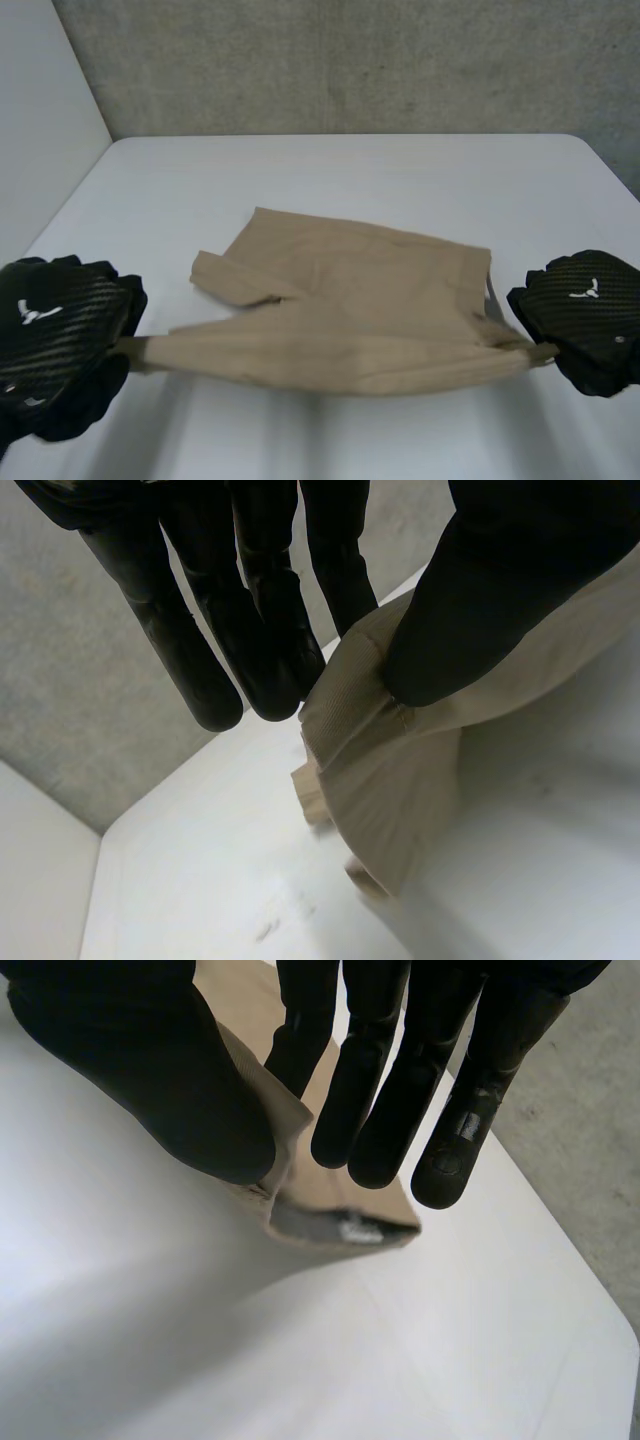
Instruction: Fold the shorts.
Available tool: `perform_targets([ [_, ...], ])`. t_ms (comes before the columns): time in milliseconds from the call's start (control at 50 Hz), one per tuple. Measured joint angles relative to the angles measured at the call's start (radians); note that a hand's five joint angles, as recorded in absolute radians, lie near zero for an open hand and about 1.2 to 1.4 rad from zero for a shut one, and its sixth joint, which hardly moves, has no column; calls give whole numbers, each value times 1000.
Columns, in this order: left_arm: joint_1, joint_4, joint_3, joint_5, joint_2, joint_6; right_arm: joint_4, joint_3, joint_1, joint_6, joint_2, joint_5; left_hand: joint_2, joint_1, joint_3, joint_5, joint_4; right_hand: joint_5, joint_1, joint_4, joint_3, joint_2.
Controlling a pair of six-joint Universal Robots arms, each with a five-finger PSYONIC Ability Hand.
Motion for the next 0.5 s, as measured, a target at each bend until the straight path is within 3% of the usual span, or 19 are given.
perform_targets([
  [120, -5, -80, 38, 61, 47, -7, 92, -48, -104, -31, -36, -134, 2, 0, 2, 0, 4, 0, 0, 0, 0, 0],
  [260, 19, 17, 10, 102, -55, -7, 35, -15, -218, -30, 70, -232, 3, 0, 3, 0, 4, 0, 0, 0, 0, 0],
  [320, 27, 124, 13, 105, -184, 0, -22, -12, -212, -24, 154, -226, 4, 0, 3, 0, 4, 0, 0, 0, 0, 0],
  [500, 34, 388, 291, 102, -707, 109, -229, -148, -70, 85, 495, -43, 4, 0, 4, 0, 4, 0, 0, 0, 0, 0],
])
